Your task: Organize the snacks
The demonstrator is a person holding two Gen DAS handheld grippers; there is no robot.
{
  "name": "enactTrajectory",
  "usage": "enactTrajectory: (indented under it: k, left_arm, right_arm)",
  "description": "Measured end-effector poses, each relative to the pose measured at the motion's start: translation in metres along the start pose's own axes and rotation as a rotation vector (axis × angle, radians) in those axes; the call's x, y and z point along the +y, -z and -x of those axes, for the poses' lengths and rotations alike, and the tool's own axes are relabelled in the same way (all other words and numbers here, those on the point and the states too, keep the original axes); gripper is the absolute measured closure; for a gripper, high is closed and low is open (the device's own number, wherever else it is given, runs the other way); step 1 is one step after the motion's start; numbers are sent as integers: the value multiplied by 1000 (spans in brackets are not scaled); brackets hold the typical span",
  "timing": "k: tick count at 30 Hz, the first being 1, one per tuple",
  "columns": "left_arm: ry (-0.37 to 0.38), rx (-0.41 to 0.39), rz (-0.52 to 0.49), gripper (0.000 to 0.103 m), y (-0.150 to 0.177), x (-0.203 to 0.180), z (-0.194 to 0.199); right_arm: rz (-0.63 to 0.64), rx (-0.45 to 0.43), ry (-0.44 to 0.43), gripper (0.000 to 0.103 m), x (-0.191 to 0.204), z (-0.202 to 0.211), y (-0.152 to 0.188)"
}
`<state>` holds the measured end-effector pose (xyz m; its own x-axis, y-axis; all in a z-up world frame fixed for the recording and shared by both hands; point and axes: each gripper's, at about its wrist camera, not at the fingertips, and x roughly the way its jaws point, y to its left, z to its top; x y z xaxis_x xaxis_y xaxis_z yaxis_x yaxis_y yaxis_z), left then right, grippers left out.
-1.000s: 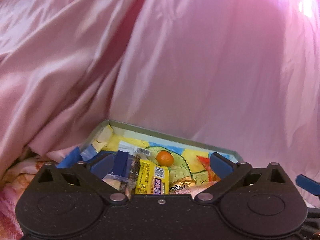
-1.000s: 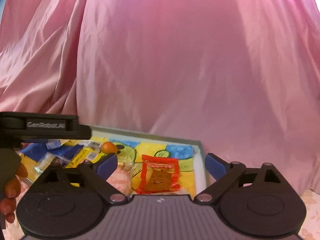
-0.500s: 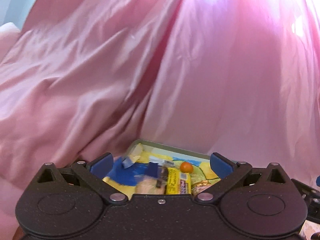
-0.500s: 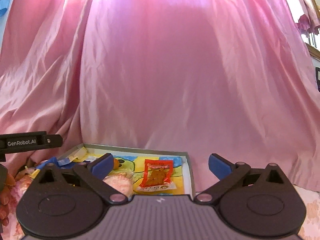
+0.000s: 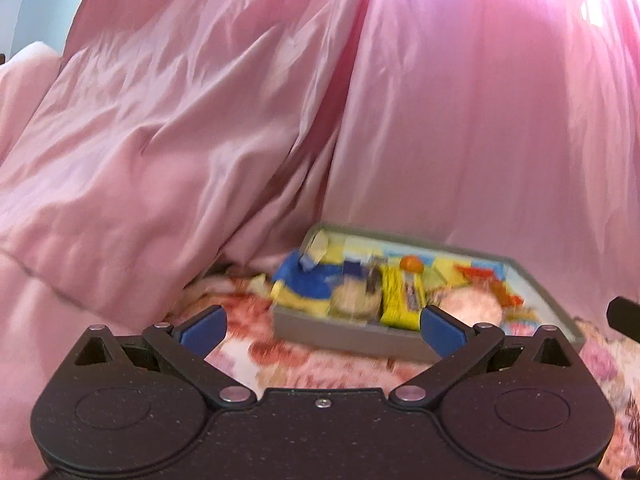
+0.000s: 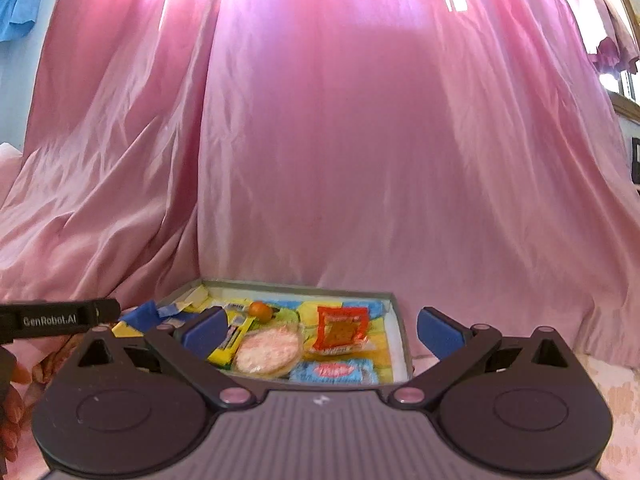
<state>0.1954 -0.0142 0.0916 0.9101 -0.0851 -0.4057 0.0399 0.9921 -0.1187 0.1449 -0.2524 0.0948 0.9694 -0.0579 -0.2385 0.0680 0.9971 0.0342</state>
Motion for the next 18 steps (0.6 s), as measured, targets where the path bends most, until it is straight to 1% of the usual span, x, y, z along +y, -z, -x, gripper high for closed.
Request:
enactTrajectory:
  k: [3, 9, 14, 18]
  left_arm:
    - [5, -5, -7, 1, 8, 6, 10]
    - [8, -44, 3, 1, 22, 19, 27]
    - [-19, -18, -4, 1, 34, 29, 29]
    - [-19, -11, -15, 1, 43, 36, 32]
  right_arm:
    - [8, 10, -11, 0, 7, 9, 6]
    - [19, 10, -20, 0, 15, 25, 15]
    - [16, 9, -14, 0, 18, 32, 19]
    - [30, 6, -20, 0, 20, 37, 23]
